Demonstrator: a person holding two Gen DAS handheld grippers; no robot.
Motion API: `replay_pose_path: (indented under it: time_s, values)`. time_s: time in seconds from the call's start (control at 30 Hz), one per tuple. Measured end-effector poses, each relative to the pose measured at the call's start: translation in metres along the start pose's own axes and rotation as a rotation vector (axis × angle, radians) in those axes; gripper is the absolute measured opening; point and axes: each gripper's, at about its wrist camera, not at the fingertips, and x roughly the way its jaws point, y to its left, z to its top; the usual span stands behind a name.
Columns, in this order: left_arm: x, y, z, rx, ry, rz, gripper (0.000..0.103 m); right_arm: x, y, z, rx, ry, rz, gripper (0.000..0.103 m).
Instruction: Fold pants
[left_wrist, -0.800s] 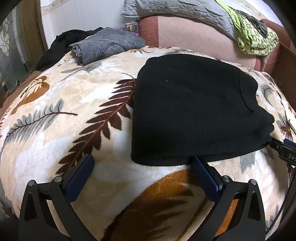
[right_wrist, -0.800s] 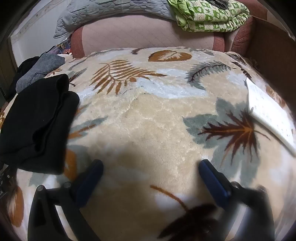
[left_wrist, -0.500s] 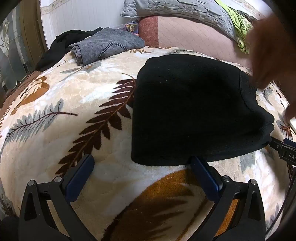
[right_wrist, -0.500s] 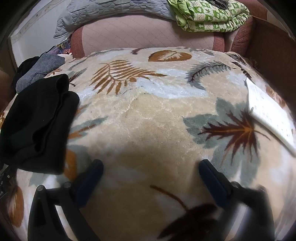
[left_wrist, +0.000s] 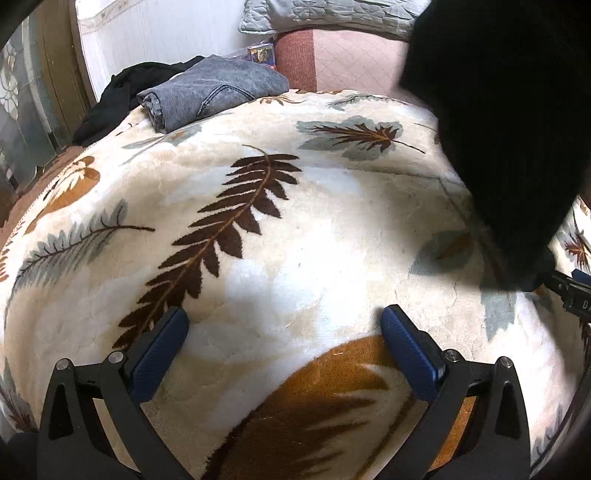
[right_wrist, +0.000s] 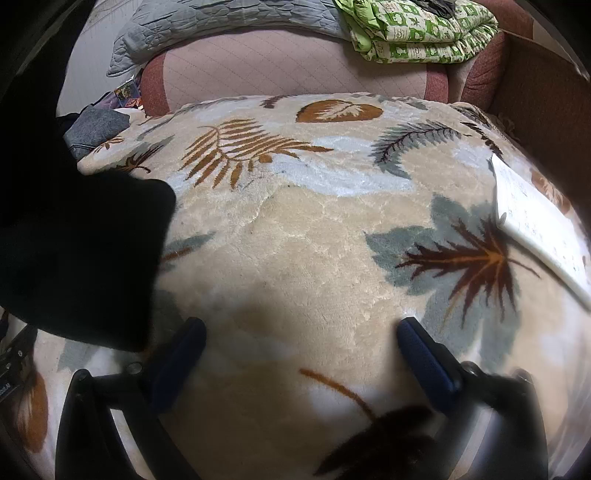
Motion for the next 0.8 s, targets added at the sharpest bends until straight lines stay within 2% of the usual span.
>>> replay_pose_path:
  time_s: [0.8]
  values:
    - [0.0025,0.0006,-0.0019,0.006,-0.001,0.002,0.103,0.0009,0.0013,0.0022,0.001,0.003,0.001,0.103]
